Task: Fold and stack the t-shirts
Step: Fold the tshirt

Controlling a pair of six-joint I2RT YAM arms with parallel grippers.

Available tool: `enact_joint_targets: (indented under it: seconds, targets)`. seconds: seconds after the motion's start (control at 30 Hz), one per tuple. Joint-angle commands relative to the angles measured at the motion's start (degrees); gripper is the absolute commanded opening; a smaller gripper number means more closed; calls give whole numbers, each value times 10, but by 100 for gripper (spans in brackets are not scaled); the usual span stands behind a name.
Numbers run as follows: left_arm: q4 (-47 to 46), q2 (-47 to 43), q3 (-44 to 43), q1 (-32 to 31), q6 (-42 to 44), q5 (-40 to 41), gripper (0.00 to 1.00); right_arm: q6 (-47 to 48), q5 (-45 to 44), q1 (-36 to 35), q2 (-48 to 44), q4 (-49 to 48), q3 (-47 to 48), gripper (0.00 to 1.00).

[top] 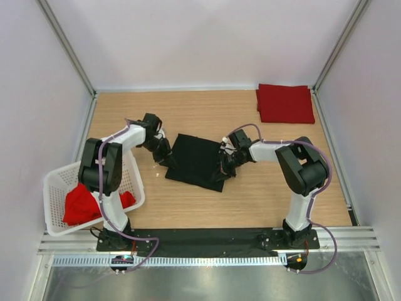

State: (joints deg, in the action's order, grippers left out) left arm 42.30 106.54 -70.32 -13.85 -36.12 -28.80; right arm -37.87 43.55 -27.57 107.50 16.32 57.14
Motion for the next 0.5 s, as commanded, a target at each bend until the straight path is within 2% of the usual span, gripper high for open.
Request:
enact_joint_targets:
  seconds: [0.0, 0.07, 0.17, 0.37, 0.47]
  targets:
    - [1, 6, 1, 4, 4, 41, 18, 4, 22, 12, -15, -52, -42, 1]
    - [27, 28, 2, 3, 13, 72, 16, 6, 18, 19, -19, -66, -90, 2]
    - [44, 36, -1, 3, 27, 96, 13, 25, -2, 25, -33, -45, -98, 2]
    - [97, -31, -52, -9, 39, 125, 16, 29, -22, 16, -95, 26, -34, 1]
    - [111, -58, -74, -36, 30, 118, 19, 3, -12, -3, -93, 11, -8, 2]
